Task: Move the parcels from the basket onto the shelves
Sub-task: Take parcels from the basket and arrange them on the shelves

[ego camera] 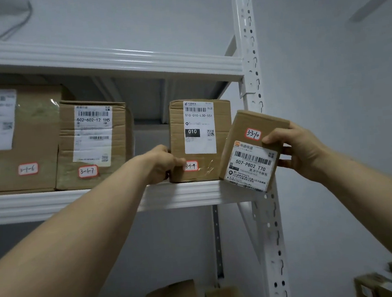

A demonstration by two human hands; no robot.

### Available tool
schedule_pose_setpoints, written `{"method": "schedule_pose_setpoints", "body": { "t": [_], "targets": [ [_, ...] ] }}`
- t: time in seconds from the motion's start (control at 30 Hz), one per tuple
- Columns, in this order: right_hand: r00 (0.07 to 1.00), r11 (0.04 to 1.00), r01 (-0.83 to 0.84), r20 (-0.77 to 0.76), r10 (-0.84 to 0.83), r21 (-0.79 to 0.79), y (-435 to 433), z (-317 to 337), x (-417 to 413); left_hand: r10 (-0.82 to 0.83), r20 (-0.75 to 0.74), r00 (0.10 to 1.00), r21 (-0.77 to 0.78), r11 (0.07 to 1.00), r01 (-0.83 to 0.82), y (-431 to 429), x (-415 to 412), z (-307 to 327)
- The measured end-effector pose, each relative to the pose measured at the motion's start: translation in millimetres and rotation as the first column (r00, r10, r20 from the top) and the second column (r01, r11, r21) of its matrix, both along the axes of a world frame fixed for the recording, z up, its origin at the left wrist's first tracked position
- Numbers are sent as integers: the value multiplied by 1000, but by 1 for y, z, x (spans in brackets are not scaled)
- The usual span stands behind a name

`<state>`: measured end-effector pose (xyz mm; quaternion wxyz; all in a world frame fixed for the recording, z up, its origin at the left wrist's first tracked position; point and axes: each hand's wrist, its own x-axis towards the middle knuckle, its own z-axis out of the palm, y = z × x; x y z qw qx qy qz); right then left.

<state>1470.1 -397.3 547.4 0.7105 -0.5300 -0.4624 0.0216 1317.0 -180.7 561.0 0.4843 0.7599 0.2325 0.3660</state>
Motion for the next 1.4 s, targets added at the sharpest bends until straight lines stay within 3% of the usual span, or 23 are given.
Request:
{"method": "schedule_pose_setpoints", "body": {
  "t": [0.13,0.23,0.27,0.33,0.4,0.43,0.5,0.63,0.7,0.87,1.17,1.4],
  "targets": [
    [999,999,-52,15,52,5,6,2,3,89,-15,996,34,996,-88,-5,-9,2],
    [997,997,-72,42,71,15,5,10,4,264,40,964,104,958,-267,-17,-10,3],
    [996,996,-80,45,79,26,4,13,5,376,57,925,188,906,-380,-25,-10,5],
    [995,995,-91,54,88,50,2,19,6,591,158,791,441,674,-592,-40,-12,11],
    [992,993,-98,84,93,63,3,25,7,586,297,754,666,439,-603,-49,-9,24],
    [991,993,-101,99,94,68,4,28,8,559,308,770,739,369,-564,-49,-3,32],
    [989,992,-100,119,91,78,4,32,10,571,261,778,832,276,-481,-48,10,50],
    [986,993,-76,155,61,91,0,39,21,635,155,757,923,180,-341,-42,40,87],
    [986,993,-64,163,47,99,-3,44,26,662,113,741,940,170,-295,-39,50,99],
    [982,995,-62,185,47,72,-9,54,29,644,-28,764,952,250,-176,-39,59,108],
    [971,998,-55,233,57,-17,-5,54,26,721,117,683,956,105,-275,-44,75,97],
    [961,995,-48,268,69,-84,1,52,20,730,145,668,927,135,-350,-42,81,92]
  ]
}}
